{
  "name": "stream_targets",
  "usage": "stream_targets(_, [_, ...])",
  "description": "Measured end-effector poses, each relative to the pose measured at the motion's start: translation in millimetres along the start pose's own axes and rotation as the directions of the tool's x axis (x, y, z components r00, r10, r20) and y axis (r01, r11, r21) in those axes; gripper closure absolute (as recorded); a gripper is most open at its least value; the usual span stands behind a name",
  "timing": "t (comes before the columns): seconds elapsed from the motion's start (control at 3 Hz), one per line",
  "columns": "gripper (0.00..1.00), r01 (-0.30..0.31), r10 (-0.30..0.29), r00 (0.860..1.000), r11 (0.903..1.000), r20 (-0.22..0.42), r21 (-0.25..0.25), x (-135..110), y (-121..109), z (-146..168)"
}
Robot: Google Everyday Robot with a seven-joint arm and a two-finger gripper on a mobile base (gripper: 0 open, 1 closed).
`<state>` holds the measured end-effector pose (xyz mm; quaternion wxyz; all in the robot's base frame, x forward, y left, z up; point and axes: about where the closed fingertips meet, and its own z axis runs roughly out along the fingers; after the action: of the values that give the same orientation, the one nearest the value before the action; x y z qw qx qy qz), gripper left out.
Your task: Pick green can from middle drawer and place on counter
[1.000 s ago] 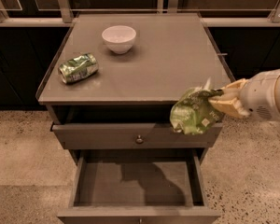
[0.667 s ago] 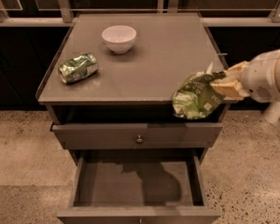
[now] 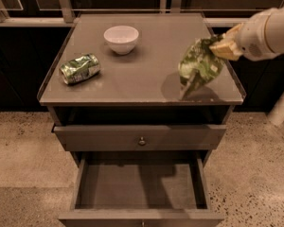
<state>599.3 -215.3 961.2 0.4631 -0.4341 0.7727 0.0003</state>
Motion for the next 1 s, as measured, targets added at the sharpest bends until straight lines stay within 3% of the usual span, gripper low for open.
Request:
stream_targets(0.33, [1.0,-0.003,0.003,1.0,0.9982,0.004,0.06,-26.4,-43.1,24.2])
stream_targets(0.67, [1.0,0.003,-0.002,1.0,0.9983,-0.012,0.058,-35.3,-60.3,48.0])
stream_targets(1.0, [0.82,0.007,-0.006,1.0,0.9982,-0.008,0.059,-40.1,-62.7,50.1])
